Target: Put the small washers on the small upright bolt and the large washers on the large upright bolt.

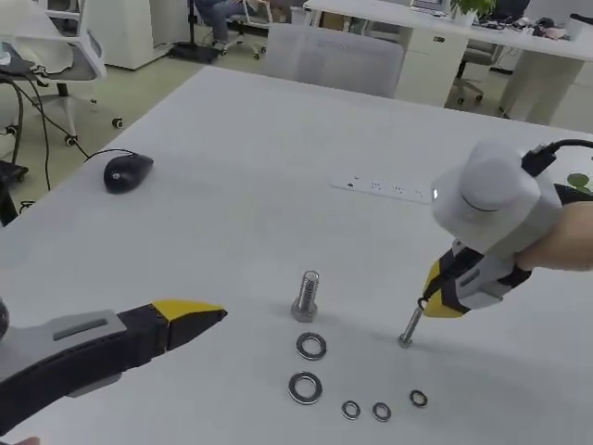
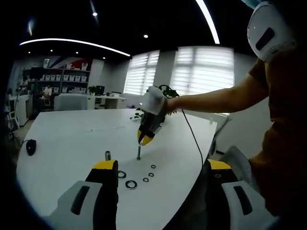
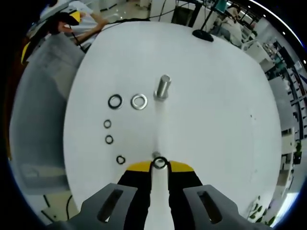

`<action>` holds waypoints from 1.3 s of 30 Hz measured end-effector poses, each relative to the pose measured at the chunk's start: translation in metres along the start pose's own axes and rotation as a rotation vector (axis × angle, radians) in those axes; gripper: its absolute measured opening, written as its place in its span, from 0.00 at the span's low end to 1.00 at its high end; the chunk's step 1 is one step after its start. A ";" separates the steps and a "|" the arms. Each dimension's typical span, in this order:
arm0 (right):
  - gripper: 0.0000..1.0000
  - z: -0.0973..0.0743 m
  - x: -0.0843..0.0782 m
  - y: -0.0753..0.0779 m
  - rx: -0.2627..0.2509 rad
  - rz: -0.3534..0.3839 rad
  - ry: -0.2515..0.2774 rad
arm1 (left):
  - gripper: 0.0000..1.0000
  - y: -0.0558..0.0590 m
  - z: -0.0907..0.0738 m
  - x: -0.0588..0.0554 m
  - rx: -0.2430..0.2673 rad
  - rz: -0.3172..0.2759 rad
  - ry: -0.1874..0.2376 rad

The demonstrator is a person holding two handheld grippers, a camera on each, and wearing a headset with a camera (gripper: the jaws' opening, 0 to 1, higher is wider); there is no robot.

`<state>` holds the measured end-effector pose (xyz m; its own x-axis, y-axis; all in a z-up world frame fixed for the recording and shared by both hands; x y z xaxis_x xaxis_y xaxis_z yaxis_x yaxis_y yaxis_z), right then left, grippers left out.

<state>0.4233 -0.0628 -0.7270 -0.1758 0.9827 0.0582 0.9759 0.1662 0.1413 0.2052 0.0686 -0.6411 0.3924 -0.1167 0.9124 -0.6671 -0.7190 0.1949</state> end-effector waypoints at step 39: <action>0.14 0.062 -0.003 -0.001 0.043 -0.014 -0.028 | 0.73 0.000 0.007 -0.006 -0.019 -0.009 -0.036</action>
<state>0.4310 -0.0608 -0.7890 -0.1864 0.9820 0.0290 0.9781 0.1828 0.0991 0.2071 0.0644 -0.6485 0.4210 -0.1353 0.8969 -0.6753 -0.7069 0.2104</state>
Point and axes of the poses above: the centre of the closed fingertips' face, and the gripper's own axes: z roughly forward along the fingers, y roughly to its right, x roughly out of its top, the point moved 3 cm from there along -z, roughly backward along the fingers, and after that the axes turned 11 degrees about -y, right-handed, at the moved point
